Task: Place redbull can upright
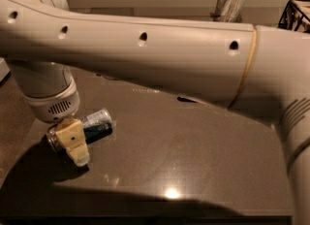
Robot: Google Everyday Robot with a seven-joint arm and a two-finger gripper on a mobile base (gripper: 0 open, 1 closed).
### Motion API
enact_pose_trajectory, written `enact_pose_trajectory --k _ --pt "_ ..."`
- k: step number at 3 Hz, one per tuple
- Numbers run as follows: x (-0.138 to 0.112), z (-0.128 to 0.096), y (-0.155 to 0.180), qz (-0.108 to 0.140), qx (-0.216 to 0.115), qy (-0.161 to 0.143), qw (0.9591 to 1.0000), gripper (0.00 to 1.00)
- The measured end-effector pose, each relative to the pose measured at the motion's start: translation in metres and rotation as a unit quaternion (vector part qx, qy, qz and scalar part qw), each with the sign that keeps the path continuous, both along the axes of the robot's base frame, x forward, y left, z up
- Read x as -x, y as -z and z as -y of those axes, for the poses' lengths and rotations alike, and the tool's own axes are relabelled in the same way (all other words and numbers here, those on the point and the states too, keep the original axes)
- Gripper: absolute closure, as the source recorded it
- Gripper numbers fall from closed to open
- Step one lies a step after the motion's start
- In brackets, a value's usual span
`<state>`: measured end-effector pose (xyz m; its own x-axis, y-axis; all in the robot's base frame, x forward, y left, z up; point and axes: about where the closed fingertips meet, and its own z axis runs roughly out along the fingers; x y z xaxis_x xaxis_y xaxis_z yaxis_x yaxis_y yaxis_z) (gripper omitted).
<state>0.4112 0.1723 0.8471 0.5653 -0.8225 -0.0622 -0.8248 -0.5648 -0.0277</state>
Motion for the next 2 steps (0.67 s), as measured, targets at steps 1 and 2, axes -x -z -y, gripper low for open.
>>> enact_pose_trajectory --k 1,2 --pt "-0.0138 -0.0026 0.0049 -0.006 0.006 0.045 0.9989 0.44" --pt "-0.0201 0.0017 0.0059 -0.014 0.006 0.070 0.9974 0.67"
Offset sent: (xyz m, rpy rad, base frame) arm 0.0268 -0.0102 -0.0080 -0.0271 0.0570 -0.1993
